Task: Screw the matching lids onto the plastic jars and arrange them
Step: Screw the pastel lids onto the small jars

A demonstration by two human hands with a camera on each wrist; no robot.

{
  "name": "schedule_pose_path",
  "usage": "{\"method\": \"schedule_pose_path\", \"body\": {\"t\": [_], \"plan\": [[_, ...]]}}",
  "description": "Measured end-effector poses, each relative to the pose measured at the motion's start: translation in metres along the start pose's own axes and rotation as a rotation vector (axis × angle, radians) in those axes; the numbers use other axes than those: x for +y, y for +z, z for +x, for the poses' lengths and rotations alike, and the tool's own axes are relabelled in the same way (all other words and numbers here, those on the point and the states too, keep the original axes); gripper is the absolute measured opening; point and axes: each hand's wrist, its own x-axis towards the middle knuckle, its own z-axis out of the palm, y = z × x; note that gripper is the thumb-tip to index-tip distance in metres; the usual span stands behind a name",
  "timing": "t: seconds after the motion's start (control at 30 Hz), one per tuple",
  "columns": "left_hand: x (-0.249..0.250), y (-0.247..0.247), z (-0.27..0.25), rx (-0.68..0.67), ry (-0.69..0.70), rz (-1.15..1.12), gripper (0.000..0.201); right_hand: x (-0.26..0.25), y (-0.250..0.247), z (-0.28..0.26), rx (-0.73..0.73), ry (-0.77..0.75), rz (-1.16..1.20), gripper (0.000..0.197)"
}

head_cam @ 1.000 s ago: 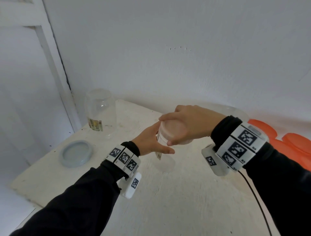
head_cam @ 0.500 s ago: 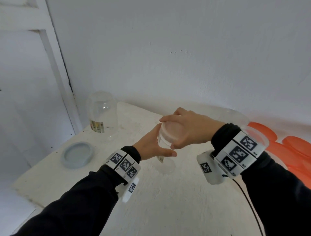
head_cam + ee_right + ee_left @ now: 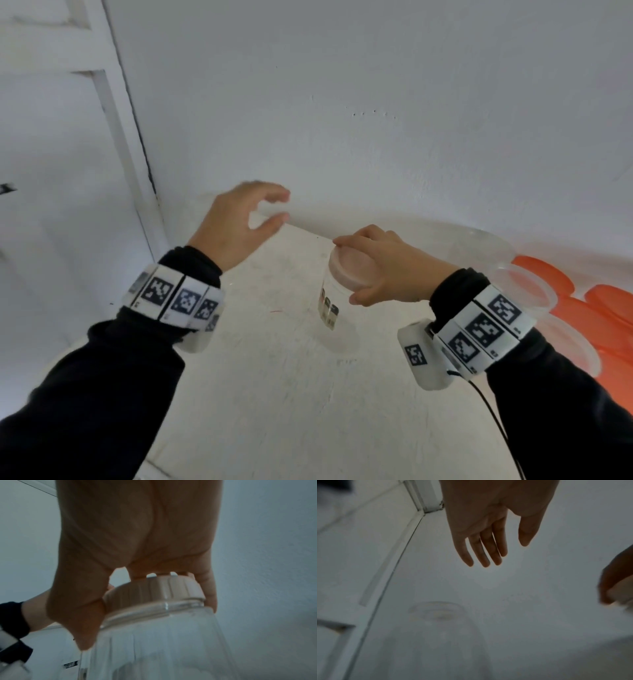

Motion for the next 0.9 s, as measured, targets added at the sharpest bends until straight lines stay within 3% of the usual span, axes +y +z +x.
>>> {"method": "schedule_pose_path", "body": {"t": [0.1,0.2,0.37,0.6,0.9], "plan": [[-0.031,-0.011,0.018,0.072,-0.012,0.298,0.042,0.001,0.004,0.009,0.029,0.001,0.003,0.085],[-0.063,-0.014,0.027,-0.049,-0.128,0.499,0.056,0.000,0.012,0.016,0.051,-0.018,-0.091,0.097],[-0.087,-0.006,0.024,-0.301,-0.342,0.601,0.067,0.003,0.018,0.026,0.114,-0.043,-0.070,0.101],[-0.091,-0.001,0.020,-0.210,-0.346,0.550,0.053,0.007,0.032,0.048,0.265,-0.033,0.059,0.095],[-0.090,0.005,0.017,-0.094,-0.335,0.531,0.044,0.008,0.033,0.094,0.313,0.025,0.011,0.085]]}}
